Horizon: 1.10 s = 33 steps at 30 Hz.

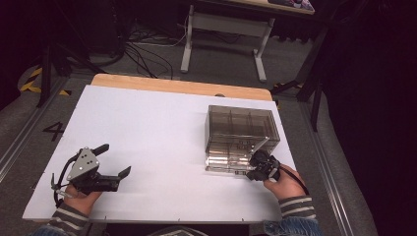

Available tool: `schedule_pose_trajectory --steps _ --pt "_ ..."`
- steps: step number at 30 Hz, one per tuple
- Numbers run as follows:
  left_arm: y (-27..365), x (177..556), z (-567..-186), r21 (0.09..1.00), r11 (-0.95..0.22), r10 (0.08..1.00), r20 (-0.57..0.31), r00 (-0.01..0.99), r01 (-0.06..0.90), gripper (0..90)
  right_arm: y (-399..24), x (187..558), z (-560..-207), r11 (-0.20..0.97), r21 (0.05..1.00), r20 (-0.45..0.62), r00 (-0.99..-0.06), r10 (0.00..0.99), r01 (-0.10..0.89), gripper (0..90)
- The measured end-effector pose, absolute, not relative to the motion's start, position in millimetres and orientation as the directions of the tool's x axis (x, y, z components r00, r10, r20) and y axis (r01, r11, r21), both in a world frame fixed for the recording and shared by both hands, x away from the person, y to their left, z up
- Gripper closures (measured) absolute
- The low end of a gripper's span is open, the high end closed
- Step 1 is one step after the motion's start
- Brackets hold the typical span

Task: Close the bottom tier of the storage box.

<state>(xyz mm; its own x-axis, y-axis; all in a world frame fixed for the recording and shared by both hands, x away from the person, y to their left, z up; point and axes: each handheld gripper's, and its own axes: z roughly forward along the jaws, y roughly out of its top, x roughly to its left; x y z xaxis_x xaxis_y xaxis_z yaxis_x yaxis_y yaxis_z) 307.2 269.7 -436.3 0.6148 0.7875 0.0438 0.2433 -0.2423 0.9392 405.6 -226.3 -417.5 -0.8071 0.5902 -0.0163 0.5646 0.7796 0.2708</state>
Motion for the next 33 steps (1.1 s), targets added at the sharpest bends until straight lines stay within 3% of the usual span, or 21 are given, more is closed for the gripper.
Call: schedule_pose_trajectory --steps 9,33 --pt "270 307 -436 0.939 -0.243 0.789 0.045 0.613 0.244 1.1 -228 409 -414 0.756 0.333 -0.068 -0.785 0.616 0.564 88.1" --pt "277 299 -437 0.939 -0.236 0.805 0.045 0.591 0.249 1.2 -227 422 -417 0.721 0.392 -0.125 -0.743 0.657 0.571 88.2"
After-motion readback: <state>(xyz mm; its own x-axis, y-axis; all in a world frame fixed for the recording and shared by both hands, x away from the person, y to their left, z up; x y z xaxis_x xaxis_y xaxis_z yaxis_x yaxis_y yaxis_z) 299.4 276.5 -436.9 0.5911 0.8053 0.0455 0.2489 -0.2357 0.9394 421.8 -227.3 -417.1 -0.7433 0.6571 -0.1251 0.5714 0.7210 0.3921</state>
